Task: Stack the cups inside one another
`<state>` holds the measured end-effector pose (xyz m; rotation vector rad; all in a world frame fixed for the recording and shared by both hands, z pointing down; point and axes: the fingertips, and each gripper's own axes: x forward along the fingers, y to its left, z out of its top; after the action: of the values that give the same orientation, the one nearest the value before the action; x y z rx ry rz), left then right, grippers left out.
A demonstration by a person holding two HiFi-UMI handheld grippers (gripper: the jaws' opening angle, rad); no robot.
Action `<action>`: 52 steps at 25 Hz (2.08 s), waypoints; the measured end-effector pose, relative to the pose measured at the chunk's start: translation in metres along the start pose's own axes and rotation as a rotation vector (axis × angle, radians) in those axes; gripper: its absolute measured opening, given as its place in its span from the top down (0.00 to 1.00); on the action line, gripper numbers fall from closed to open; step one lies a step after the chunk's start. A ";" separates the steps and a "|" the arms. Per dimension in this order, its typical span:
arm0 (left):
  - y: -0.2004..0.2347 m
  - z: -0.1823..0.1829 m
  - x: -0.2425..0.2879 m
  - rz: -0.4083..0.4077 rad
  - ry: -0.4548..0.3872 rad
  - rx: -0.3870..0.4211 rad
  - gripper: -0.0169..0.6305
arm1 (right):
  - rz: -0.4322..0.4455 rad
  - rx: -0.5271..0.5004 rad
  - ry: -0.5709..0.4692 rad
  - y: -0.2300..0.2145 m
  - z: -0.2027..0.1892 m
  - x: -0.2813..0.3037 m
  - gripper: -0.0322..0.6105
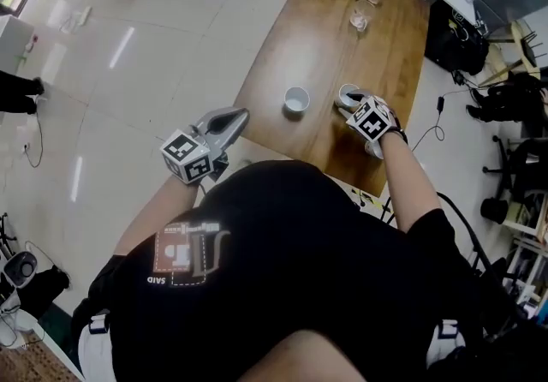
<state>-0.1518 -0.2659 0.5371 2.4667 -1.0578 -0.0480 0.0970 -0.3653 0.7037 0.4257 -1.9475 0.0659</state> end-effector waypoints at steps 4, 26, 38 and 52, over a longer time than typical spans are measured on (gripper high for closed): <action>0.016 -0.004 -0.022 0.040 -0.007 -0.024 0.97 | 0.001 -0.060 0.151 0.001 -0.024 0.029 0.69; 0.037 0.006 -0.044 0.054 -0.085 -0.041 0.97 | 0.139 -0.301 0.012 0.080 0.125 -0.013 0.91; 0.059 0.012 -0.065 -0.019 -0.017 -0.052 0.97 | 0.006 0.137 -0.335 0.055 0.155 -0.087 0.68; -0.030 0.003 0.037 -0.163 0.021 0.041 0.97 | -0.271 0.911 -0.821 0.061 -0.088 -0.209 0.93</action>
<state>-0.1056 -0.2743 0.5274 2.5800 -0.8549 -0.0514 0.2274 -0.2317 0.5607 1.4939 -2.5487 0.7128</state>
